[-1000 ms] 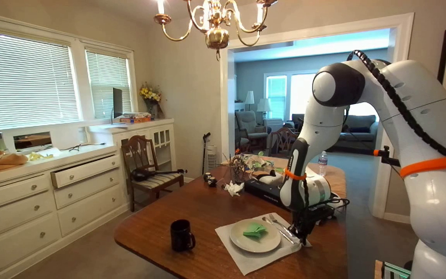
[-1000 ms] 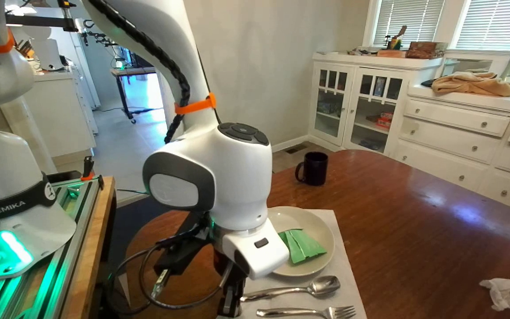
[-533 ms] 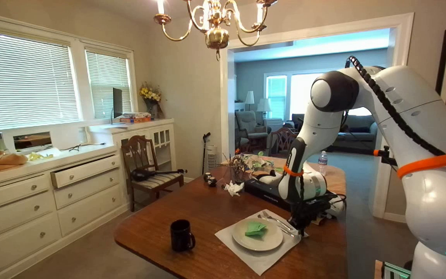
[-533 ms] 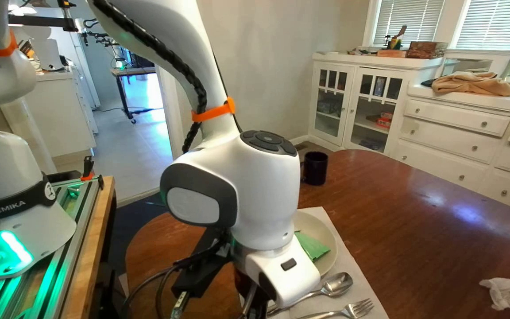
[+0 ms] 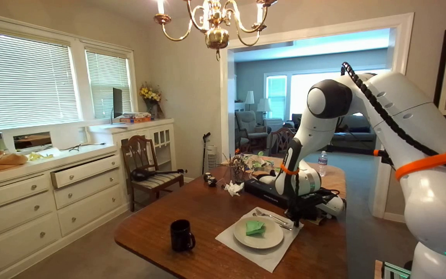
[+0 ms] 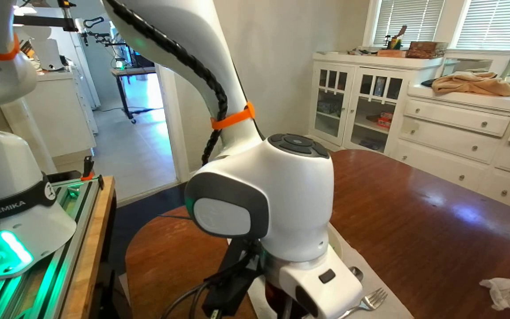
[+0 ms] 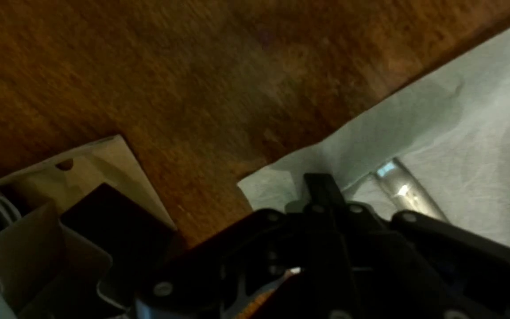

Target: Turn the table mat 90 degrees

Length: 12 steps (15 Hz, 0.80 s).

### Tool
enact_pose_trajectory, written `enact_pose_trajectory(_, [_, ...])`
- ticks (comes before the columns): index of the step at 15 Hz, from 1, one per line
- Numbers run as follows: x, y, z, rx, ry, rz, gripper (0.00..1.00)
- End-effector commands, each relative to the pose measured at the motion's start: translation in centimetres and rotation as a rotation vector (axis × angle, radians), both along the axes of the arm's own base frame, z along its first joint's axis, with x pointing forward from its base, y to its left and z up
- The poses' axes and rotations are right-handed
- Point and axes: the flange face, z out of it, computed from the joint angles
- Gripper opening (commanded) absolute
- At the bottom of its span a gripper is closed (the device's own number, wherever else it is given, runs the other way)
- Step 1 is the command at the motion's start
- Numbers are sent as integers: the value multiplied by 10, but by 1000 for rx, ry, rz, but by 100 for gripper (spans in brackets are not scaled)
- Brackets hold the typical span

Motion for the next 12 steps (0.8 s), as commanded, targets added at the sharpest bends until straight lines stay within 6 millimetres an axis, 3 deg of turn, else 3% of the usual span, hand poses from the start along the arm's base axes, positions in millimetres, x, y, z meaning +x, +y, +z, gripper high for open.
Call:
enact_pose_trajectory(1, [-2,-5,14,-10,23,-9,0])
enact_pose_trajectory(3, [-18,8,35,-17,17,5,0])
enact_pose_trajectory(6, [-44,43,60,-14,16,63,0])
enact_pose_trajectory(9, [-57,93,80,17,0,168,0])
enact_pose_trajectory(12, [-60,150,87,33,2,288,0])
